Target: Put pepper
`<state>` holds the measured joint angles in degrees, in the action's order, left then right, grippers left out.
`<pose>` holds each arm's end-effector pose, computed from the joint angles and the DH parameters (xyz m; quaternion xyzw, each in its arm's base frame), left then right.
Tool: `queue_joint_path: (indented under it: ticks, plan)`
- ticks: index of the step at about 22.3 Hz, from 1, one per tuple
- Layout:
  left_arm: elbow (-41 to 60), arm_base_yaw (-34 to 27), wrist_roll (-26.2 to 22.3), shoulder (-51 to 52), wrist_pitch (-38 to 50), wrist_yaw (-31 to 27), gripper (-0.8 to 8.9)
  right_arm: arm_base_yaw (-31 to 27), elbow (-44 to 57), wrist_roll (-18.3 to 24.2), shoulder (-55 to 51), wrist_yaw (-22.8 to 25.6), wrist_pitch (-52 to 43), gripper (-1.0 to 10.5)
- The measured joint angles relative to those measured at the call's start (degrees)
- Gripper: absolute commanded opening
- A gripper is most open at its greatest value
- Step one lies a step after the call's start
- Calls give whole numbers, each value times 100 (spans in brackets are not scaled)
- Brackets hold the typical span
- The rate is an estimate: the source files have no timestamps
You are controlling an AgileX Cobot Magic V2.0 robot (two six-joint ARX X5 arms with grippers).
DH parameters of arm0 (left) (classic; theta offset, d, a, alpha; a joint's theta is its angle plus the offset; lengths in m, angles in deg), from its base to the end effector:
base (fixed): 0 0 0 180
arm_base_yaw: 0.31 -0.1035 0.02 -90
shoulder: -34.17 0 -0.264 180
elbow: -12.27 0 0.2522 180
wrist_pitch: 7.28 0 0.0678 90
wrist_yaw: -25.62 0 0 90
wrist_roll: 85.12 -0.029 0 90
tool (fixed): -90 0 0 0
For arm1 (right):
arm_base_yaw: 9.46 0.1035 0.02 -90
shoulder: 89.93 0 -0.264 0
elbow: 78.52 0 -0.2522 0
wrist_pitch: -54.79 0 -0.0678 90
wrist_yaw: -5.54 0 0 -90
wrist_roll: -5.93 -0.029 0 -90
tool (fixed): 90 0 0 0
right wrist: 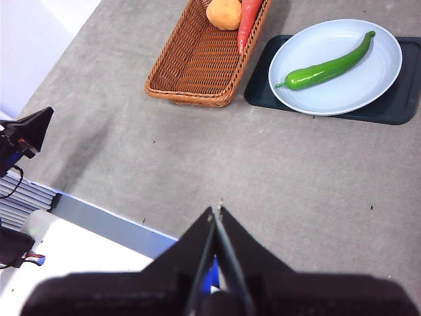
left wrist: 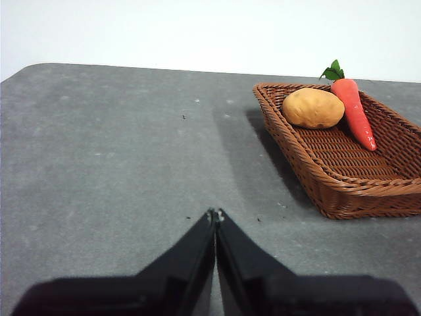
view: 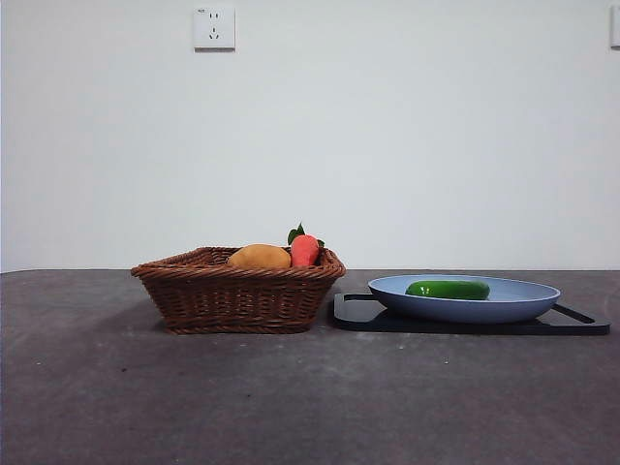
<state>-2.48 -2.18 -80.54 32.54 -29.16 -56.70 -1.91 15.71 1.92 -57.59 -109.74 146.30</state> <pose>0.0972 -0.0007 0.1536 -0.0461 0.0781 -0.0475 0.9947 0.0194 0.0151 0.3893 0.0820 0.3315 0.2557 0.9044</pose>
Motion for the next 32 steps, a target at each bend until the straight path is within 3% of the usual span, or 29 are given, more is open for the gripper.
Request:
queue_joint_path:
  ticks: [2,6,10,14,18,25,32]
  plan:
    - [0,0,0,0,-2,-2,8,0,0,17,0,4,0,11]
    - [0,0,0,0,0,0,8,-70,39,562,-42,74,-254,11]
    - [0,0,0,0,0,0,8,-304,824,643,-667,136,-2400,11]
    - [0,0,0,0,0,0,8,-444,2712,601,-1497,369,-4575,11]
    - [0,0,0,0,0,0,8,-457,4057,402,-1989,835,-5772,11]
    - [0,0,0,0,0,0,8,-457,5716,225,-2588,1204,-6832,11]
    - [0,0,0,0,0,0,8,-457,6502,186,-2920,1353,-6968,11]
